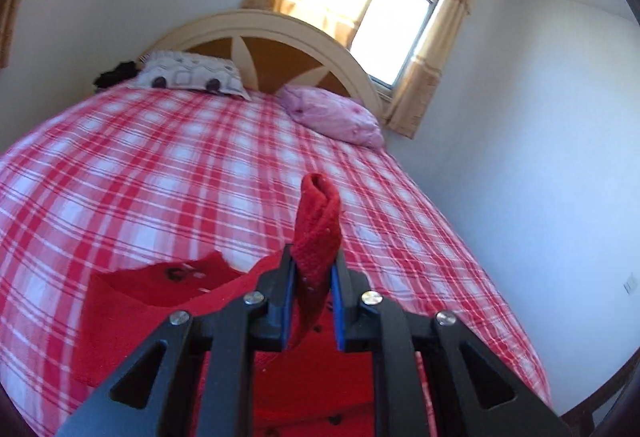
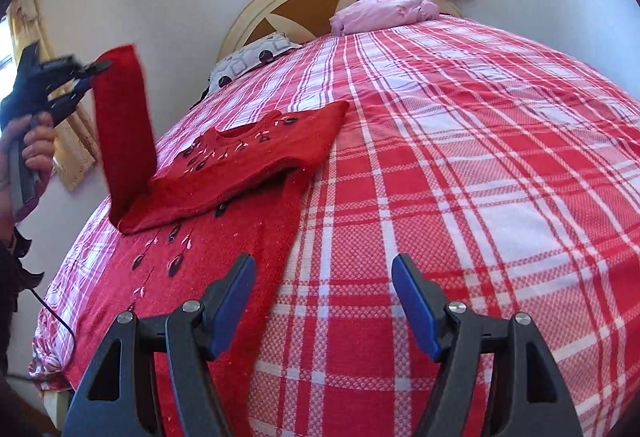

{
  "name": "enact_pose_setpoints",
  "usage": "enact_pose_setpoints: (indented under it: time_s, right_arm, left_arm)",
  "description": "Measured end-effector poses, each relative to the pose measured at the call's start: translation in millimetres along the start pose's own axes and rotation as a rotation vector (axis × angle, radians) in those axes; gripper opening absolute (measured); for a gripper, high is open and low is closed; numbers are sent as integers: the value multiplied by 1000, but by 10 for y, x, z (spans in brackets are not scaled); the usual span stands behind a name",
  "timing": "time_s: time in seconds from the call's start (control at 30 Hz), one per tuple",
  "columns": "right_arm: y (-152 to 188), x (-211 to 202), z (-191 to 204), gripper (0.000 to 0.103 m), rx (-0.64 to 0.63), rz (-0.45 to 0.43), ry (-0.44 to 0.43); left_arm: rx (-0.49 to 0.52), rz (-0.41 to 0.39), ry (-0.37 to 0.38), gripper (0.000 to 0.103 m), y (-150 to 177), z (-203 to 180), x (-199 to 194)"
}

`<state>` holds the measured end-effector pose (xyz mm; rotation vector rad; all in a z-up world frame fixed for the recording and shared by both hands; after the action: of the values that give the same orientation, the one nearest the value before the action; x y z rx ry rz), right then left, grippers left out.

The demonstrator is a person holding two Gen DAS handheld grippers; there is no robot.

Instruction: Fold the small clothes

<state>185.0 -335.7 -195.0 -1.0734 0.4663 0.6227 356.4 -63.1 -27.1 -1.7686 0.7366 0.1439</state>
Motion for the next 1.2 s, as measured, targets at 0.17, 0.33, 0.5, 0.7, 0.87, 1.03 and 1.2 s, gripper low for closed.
enact_pose_setpoints:
  time_s: [0.17, 0.33, 0.5, 0.7, 0.87, 1.03, 1.2]
  right_arm:
    - [48, 29, 85, 71, -19, 6, -14]
    - [89, 55, 132, 71, -42, 14, -20]
    - [90, 117, 47, 72, 6, 37, -59]
    - [101, 113, 61, 76, 4, 35, -83]
    - [100, 122, 28, 78, 24, 41, -113]
    - [76, 52, 14, 78, 30, 13, -130]
    - [-21, -66, 109, 78, -34, -19, -103]
  left_arm:
    - [31, 84, 40, 16, 296, -491, 484]
    - [100, 170, 34, 16, 664, -822, 839]
    - [160, 235, 47, 18, 951, -1019, 1055]
    - [254, 242, 66, 57, 989, -1197, 992]
    - [323, 180, 47, 77, 896, -1143, 773]
    - [465, 145, -85, 94, 975, -674, 496]
    - [528, 151, -313, 97, 1139, 204, 93]
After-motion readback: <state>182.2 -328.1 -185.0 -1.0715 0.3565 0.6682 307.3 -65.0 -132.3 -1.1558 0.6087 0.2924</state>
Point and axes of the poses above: each gripper's, at about its wrist camera, not at the fingertips, and x roughly the way its jaws point, z to its left, y to its underside, the point moved 4 cm from there along x, roughly the way its jaws point, and after that the axes turned 6 degrees about x, right-handed, at the moved point
